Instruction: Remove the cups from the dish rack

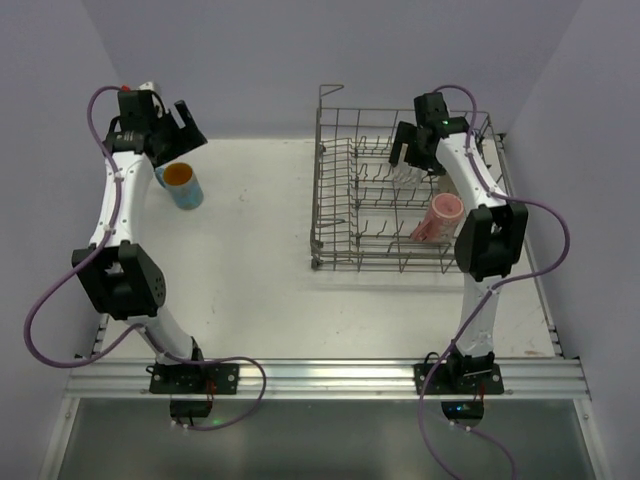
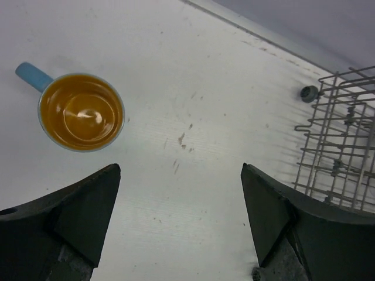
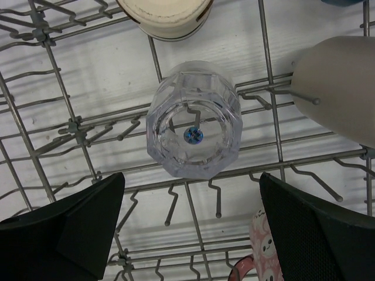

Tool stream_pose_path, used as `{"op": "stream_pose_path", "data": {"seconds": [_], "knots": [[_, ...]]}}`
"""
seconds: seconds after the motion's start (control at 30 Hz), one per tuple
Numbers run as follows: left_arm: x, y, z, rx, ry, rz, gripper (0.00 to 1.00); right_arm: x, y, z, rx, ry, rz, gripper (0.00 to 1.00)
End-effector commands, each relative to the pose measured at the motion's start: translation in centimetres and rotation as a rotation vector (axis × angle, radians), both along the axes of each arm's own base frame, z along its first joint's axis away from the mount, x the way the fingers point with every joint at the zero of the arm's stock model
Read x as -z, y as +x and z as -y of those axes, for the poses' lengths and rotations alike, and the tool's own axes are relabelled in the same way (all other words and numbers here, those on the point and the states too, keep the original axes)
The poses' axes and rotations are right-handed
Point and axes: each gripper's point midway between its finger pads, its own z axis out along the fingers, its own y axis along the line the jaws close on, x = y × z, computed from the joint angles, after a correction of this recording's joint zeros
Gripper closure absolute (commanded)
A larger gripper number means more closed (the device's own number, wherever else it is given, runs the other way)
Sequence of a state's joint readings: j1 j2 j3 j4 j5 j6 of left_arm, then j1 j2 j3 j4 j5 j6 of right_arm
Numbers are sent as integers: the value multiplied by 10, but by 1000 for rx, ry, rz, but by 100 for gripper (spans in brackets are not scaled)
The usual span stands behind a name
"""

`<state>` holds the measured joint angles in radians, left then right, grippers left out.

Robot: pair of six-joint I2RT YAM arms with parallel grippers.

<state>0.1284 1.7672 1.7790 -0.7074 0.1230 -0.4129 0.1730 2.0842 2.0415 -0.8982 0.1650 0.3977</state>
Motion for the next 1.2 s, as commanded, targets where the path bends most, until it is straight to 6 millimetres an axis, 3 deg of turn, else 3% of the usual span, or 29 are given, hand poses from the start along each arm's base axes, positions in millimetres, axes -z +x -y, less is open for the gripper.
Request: {"op": "stream_pose_path", "data": {"seconds": [0.0, 0.17, 0.27, 0.5, 0.87, 0.97, 1.1, 1.13, 1.17], "knots": [[-48, 0, 19, 54, -54, 158, 12, -19, 19, 2, 49, 5, 78, 1], [-79, -14, 32, 109, -78, 235, 11, -7, 31, 1, 50, -10, 70, 1], [-88, -18, 37, 126, -87, 256, 11, 1, 36, 1, 45, -14, 59, 1], [-92, -21, 49, 165, -105, 268, 11, 16, 43, 1, 45, -24, 41, 1], [-93, -32, 66, 207, -113, 276, 11, 31, 53, -7, 29, 1, 19, 13], [-97, -37, 72, 220, -119, 290, 11, 37, 52, -8, 32, 0, -1, 24], [-101, -41, 85, 252, -130, 302, 11, 29, 50, -10, 34, 5, 18, 70], [-101, -42, 88, 262, -136, 303, 11, 16, 52, -13, 28, 16, 50, 88], [-101, -43, 93, 274, -142, 301, 11, 11, 51, -13, 27, 17, 58, 96]]}}
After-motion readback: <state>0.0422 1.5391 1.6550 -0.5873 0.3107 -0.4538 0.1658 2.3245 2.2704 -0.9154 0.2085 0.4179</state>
